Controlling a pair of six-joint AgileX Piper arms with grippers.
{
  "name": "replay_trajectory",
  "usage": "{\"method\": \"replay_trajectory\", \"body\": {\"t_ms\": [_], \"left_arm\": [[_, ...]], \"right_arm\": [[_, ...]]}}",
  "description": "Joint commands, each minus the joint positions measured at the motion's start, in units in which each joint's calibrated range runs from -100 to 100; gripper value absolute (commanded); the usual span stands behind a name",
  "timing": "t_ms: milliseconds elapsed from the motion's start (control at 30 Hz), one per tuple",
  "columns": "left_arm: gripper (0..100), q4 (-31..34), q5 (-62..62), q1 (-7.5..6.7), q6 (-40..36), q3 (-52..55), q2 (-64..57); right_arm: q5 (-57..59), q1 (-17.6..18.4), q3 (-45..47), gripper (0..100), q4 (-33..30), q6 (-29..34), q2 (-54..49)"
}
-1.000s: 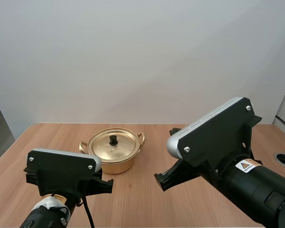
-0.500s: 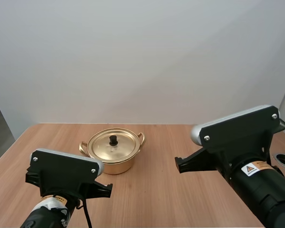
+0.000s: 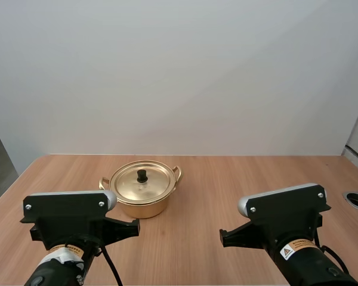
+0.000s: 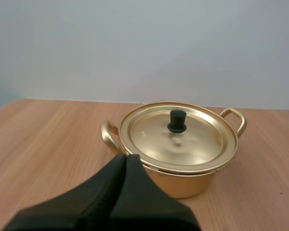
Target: Open the pot, put the car inside, and close it
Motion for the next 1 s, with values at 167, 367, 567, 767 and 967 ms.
{"method": "replay_trajectory", "body": {"t_ms": [167,367,567,767,967], "left_arm": [[0,-0.09,-0.34,0.0,-1.97,0.0,0.41],[0,-0.09,-2.38,0.0,-1.97,0.0,0.41],[0,-0.09,-2.38,0.0,-1.97,0.0,0.41],[0,-0.09,-2.38,0.0,-1.97,0.0,0.41],[0,-0.09,-2.38,0.0,-1.97,0.0,0.41]], "right_arm": [[2.56,-0.02,0.0,0,-4.43,7.77,0.0],[2.37,-0.02,0.0,0,-7.32,7.77,0.0],[2.37,-0.02,0.0,0,-8.26,9.47,0.0],[2.37,-0.02,0.0,0,-9.79,11.86,0.0],[2.37,-0.1,0.0,0,-13.18,11.86,0.0]]}}
